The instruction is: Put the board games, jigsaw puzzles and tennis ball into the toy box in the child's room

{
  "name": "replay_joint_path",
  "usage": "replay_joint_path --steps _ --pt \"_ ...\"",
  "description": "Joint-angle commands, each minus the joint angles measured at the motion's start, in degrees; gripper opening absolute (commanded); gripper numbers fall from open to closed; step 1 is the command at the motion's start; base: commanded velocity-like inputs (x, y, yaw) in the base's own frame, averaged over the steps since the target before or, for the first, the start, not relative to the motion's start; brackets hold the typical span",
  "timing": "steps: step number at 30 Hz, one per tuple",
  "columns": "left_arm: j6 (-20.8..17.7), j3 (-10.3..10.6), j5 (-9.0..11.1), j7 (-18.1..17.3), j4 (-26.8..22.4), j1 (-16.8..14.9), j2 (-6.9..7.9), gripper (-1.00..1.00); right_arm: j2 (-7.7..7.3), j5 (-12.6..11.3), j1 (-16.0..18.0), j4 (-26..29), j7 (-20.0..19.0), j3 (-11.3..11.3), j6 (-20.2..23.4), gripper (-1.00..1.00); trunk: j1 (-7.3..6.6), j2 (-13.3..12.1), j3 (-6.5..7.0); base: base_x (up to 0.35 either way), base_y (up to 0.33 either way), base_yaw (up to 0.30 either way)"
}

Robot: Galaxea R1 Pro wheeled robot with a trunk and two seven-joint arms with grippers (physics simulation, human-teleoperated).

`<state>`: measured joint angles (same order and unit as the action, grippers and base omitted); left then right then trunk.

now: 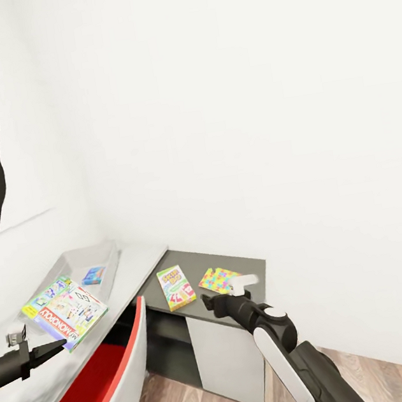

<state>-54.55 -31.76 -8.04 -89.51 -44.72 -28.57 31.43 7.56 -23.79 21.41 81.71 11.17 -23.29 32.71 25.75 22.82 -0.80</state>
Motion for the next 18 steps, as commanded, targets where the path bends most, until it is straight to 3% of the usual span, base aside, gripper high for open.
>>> replay_joint_path --steps 1,7,11,18 --pt "-0.6 -0.1 -0.6 -0.5 0.0 -0.1 -0.04 -1.00 -0.01 -0.6 0.0 0.1 0.6 -0.1 0.1 1.00 0.03 0.1 -0.15 0.023 -0.014 0.223" --pt "-0.7 -0.1 -0.7 -0.5 0.0 -0.1 -0.06 -1.00 -0.07 -0.5 0.0 0.1 0.6 -1.1 -0.2 1.00 0.03 0.1 -0.48 0.009 -0.006 0.227" --pt "-0.7 -0.1 -0.7 -0.5 0.0 -0.1 -0.06 -1.00 -0.10 -0.5 0.0 0.1 0.6 -1.4 -0.3 1.00 0.03 0.1 -0.56 0.014 -0.001 0.086" --pt "-0.7 -0.1 -0.7 -0.5 0.0 -0.1 -0.06 -1.00 -0.09 -0.5 0.0 0.0 0.6 -1.6 -0.3 1.00 0.03 0.1 -0.58 0.122 -0.077 0.156"
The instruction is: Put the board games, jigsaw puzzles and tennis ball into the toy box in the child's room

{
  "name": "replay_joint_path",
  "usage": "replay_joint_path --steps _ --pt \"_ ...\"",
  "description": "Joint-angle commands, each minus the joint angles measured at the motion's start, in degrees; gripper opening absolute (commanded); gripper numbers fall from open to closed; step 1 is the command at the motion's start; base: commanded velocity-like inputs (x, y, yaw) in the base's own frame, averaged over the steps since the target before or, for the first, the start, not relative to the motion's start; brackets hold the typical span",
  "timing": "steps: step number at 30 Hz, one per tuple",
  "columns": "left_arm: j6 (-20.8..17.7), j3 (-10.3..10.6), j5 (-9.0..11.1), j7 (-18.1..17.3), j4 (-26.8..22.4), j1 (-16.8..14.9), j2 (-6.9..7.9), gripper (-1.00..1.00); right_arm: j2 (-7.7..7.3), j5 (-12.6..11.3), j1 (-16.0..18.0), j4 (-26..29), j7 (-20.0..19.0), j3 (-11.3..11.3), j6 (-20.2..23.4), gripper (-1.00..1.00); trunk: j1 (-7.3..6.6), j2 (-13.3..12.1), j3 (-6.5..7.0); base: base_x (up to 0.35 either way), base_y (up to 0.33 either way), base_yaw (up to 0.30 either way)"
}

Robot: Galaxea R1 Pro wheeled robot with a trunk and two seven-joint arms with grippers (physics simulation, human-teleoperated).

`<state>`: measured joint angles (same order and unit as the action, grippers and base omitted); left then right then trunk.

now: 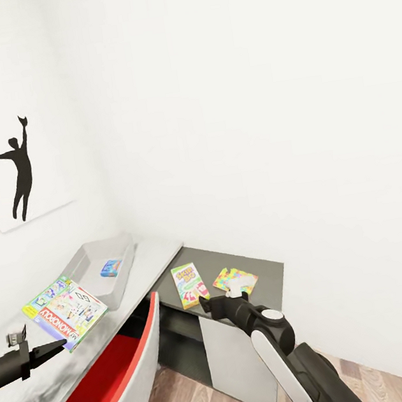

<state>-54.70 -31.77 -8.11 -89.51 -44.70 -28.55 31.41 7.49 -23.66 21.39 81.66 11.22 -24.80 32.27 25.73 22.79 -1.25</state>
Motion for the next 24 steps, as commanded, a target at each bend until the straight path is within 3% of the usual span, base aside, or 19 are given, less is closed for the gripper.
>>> replay_joint_path --steps 1,14,24 --pt "-0.6 -0.1 -0.6 -0.5 0.0 -0.1 -0.04 -1.00 -0.02 -0.6 0.1 0.1 0.6 -0.1 0.2 1.00 0.06 0.1 -0.13 0.192 -0.172 0.269" --pt "-0.5 -0.1 -0.6 -0.5 0.0 -0.1 -0.04 -1.00 -0.02 -0.6 0.1 0.2 0.5 -0.1 -0.1 1.00 0.06 0.1 -0.15 0.276 -0.066 0.283" --pt "-0.5 -0.1 -0.6 -0.5 0.0 -0.1 -0.04 -1.00 -0.02 -0.6 0.1 0.1 0.5 -0.2 -0.3 1.00 0.06 0.1 -0.16 0.046 -0.001 0.032"
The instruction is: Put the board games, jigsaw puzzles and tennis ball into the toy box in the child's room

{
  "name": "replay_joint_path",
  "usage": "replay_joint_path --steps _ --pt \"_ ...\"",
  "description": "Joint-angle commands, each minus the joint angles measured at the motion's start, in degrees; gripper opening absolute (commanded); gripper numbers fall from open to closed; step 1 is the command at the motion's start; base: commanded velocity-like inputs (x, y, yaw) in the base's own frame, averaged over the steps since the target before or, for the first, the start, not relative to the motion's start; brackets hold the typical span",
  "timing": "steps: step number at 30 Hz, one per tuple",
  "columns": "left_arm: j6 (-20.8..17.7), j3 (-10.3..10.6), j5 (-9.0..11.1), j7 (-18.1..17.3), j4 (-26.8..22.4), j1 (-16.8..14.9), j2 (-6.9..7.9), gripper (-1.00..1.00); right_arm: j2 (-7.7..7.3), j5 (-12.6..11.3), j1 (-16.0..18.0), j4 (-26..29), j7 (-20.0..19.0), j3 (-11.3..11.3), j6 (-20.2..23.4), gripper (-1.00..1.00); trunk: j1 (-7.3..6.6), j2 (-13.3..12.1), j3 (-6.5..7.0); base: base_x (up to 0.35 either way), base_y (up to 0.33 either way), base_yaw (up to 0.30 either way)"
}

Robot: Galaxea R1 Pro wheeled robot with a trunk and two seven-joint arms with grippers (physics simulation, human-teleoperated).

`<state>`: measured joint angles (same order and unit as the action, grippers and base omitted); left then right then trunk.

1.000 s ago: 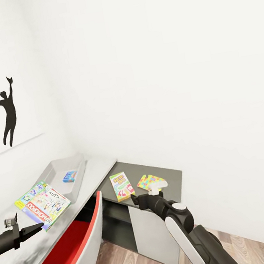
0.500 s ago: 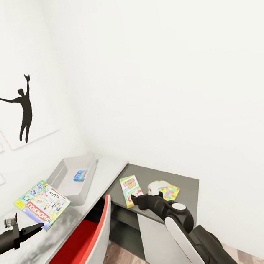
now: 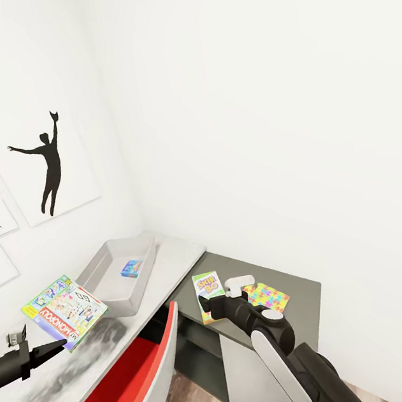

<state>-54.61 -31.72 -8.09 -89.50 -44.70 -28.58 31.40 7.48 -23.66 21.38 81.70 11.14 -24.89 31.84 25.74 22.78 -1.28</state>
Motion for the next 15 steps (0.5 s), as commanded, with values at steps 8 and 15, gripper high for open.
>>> replay_joint_path --steps 8,15 --pt "-0.5 -0.2 -0.6 -0.5 0.0 -0.1 -0.03 -1.00 -0.01 -0.6 0.1 0.0 0.6 -0.1 0.2 1.00 0.04 0.1 -0.13 0.030 -0.001 0.071" --pt "-0.4 -0.2 -0.6 -0.5 0.0 -0.1 -0.08 -1.00 -0.01 -0.6 0.1 0.0 0.6 -0.1 0.2 1.00 0.04 0.1 -0.13 0.167 -0.059 0.264"
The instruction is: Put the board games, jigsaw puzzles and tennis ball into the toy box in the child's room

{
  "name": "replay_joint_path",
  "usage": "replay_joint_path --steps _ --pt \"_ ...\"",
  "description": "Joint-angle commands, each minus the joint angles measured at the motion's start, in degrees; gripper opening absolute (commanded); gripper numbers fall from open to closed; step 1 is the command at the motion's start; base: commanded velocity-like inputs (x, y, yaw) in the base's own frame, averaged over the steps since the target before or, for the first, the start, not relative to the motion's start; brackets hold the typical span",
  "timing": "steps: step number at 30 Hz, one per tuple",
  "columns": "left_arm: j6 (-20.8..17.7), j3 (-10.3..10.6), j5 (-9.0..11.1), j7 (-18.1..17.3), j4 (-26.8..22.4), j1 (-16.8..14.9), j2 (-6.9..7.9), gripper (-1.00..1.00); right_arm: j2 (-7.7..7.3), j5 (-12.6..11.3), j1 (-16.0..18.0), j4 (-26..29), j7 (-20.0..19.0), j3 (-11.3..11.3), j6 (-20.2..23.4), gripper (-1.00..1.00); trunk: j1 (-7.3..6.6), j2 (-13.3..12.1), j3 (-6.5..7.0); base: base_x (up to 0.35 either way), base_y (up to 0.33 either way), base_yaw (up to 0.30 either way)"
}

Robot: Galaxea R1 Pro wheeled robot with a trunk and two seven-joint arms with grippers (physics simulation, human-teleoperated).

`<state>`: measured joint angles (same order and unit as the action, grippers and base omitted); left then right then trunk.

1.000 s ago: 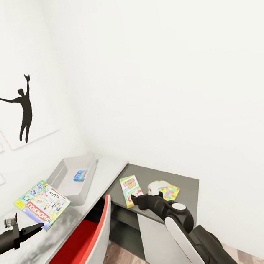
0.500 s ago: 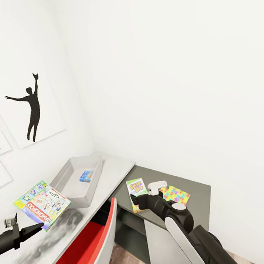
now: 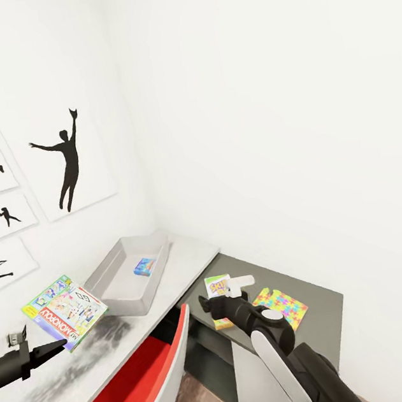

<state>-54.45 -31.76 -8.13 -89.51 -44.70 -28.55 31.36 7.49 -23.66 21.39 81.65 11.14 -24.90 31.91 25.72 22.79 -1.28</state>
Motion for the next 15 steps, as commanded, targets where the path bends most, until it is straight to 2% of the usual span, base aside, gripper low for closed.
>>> replay_joint_path --steps 1,11,15 --pt "-0.6 -0.1 -0.6 -0.5 0.0 -0.1 -0.02 -1.00 -0.02 -0.6 0.1 0.1 0.6 -0.1 0.2 1.00 0.06 0.1 -0.13 0.254 -0.043 0.287" --pt "-0.6 -0.2 -0.6 -0.5 0.0 -0.1 -0.03 -1.00 -0.02 -0.6 0.1 0.1 0.6 -0.1 0.2 1.00 0.06 0.1 -0.13 0.289 0.004 0.290" --pt "-0.6 -0.1 -0.6 -0.5 0.0 -0.1 -0.01 -1.00 -0.07 -0.6 0.1 0.1 0.6 -0.1 0.1 1.00 0.06 0.1 -0.13 0.265 -0.094 0.116"
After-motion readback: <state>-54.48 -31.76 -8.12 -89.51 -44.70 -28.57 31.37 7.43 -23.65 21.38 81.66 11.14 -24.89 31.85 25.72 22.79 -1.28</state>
